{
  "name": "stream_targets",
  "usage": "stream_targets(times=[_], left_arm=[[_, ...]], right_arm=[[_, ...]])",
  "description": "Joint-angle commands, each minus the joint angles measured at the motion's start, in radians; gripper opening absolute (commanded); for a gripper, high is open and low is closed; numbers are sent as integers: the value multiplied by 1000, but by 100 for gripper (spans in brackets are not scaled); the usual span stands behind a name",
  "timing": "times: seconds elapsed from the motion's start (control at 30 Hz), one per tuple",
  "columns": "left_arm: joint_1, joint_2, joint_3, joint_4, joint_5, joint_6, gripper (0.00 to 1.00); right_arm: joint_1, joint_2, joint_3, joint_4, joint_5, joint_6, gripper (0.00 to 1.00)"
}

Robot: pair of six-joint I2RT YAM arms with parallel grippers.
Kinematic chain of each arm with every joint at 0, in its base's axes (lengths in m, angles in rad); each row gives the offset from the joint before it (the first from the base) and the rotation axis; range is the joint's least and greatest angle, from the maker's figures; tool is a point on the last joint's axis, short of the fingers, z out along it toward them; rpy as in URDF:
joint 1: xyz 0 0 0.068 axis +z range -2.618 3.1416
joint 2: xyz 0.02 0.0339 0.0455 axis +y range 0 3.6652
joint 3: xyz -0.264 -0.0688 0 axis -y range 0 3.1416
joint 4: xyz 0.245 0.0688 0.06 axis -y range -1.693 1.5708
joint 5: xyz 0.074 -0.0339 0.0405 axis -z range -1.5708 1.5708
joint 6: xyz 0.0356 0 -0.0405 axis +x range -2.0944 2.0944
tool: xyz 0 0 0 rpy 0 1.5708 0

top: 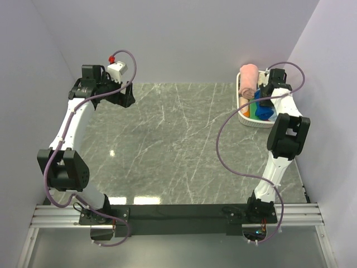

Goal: Roll the towels
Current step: Place the rolled towel into the container

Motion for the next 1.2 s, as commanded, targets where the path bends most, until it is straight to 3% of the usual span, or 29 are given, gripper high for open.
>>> stream_targets(times=[0.0, 0.13, 0.3, 0.37, 0.43, 0.5, 0.6, 0.8, 0.93, 1.03, 1.17], left_arm=[[-3, -9, 30, -21, -16, 19, 99], [-3, -5, 35, -28, -23, 20, 99], [-3, -11, 29, -18, -31, 16, 99], [-3, -9, 30, -15, -40, 5, 99], [-3, -6, 38, -21, -49, -1, 100], [-3, -3, 43, -23, -56, -6, 99], [-3, -2, 52, -29, -59, -4, 99], [0, -42, 9, 52, -69, -64, 99], [12, -17, 33, 20, -47, -135, 99], [21, 14, 75, -32, 1, -139, 100], [23, 14, 73, -15, -53, -144, 99]], right_arm=[[1, 25, -37, 86, 36, -9, 2], [1, 6, -69, 89, 55, 7, 19], [1, -33, -54, 63, 26, 29, 50], [1, -55, -51, 52, 18, 32, 53], [1, -78, -51, 48, 15, 35, 62], [1, -98, -48, 34, 1, 40, 63], [1, -121, -39, 8, -26, 44, 75], [1, -184, -19, -24, -27, 25, 88], [0, -237, 6, -81, -40, 0, 91], [1, -311, -32, -104, -147, -31, 92], [7, -394, -46, -188, -333, -103, 92]])
